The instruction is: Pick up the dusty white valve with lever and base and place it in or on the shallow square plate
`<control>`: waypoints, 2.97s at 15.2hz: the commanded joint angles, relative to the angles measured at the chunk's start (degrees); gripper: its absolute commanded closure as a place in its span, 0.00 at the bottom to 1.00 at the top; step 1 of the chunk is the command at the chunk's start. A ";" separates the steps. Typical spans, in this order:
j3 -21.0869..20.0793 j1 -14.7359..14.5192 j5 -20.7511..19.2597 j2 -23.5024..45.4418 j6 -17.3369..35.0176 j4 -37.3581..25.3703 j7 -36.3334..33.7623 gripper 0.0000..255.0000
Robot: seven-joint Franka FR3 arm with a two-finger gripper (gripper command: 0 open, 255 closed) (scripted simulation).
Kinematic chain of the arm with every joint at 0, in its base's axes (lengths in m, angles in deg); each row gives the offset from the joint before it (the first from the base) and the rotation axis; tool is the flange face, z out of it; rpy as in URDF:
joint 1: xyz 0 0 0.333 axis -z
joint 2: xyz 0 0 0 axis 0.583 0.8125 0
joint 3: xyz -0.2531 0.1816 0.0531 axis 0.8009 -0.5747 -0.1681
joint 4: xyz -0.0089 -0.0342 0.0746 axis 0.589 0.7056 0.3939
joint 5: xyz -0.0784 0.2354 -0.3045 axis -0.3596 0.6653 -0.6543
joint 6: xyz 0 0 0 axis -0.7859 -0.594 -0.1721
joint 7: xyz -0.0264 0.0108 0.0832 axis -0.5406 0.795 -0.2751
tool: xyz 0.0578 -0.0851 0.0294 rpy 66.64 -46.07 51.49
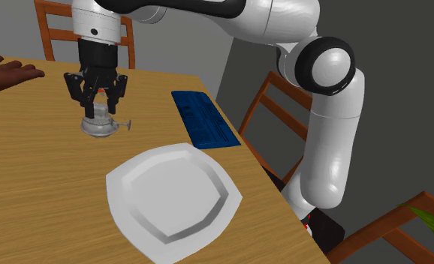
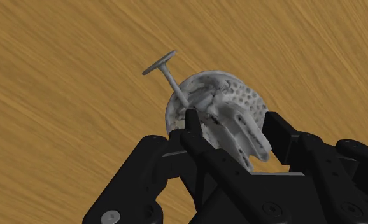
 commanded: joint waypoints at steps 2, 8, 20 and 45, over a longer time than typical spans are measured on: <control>0.02 -0.22 -0.18 0.36 -2.09 -2.06 -0.45 1.00; -0.10 -1.05 -0.64 1.43 -7.14 -8.28 -1.57 1.00; -1.27 -0.03 2.07 -4.91 -11.01 -6.56 -3.08 1.00; -1.05 -0.51 23.26 -48.85 -3.85 40.07 0.56 1.00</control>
